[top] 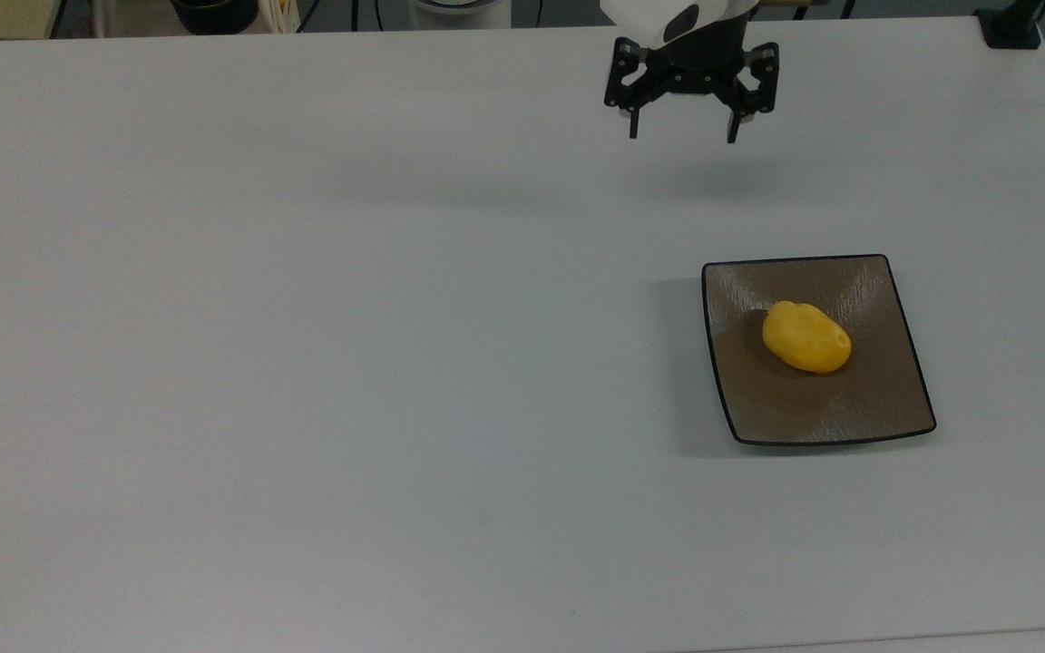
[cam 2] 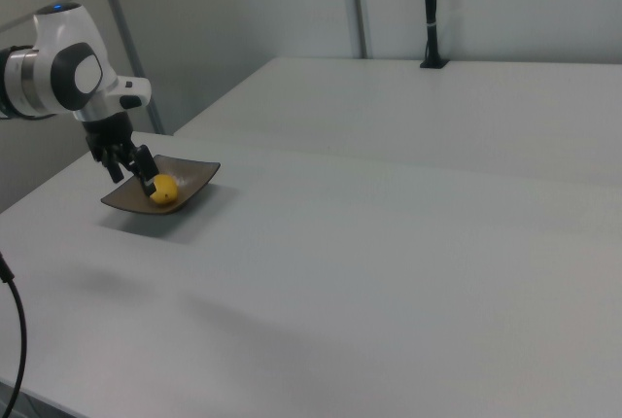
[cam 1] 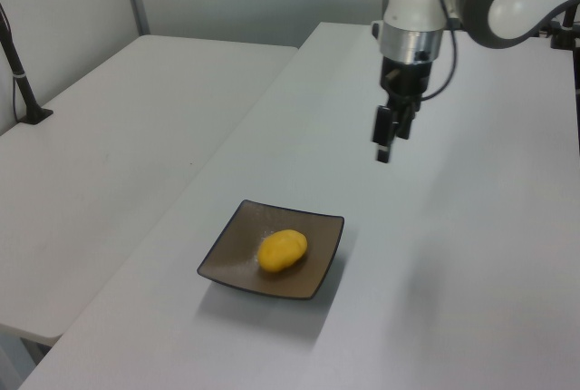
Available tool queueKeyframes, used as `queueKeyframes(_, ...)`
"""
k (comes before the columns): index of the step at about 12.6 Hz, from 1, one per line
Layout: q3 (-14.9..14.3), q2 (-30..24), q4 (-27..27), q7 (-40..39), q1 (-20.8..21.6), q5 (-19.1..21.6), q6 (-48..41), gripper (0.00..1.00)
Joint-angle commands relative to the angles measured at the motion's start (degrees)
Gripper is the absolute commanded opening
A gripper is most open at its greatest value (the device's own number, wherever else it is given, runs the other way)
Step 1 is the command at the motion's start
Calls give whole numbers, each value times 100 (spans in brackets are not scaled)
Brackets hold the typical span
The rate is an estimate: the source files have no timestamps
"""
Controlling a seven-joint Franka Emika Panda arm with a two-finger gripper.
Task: Put potatoes on a ceramic plate
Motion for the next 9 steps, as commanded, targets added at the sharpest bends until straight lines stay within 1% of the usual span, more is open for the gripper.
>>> queueKeyframes(1, -215, -599, -478, -1101, -238, 61, -887, 100)
queueKeyframes(2, -321, -669, -478, -1286, -238, 61, -1012, 100)
queueKeyframes(5, -900, -942, -478, -1779, -334, 96, -1163, 100)
queueKeyframes(7, -1155, -1056, -486, -1963, -396, 175, -1171, 100)
queueKeyframes(9, -1297, -1109, -425, -2078, -563, 219, -1119, 100)
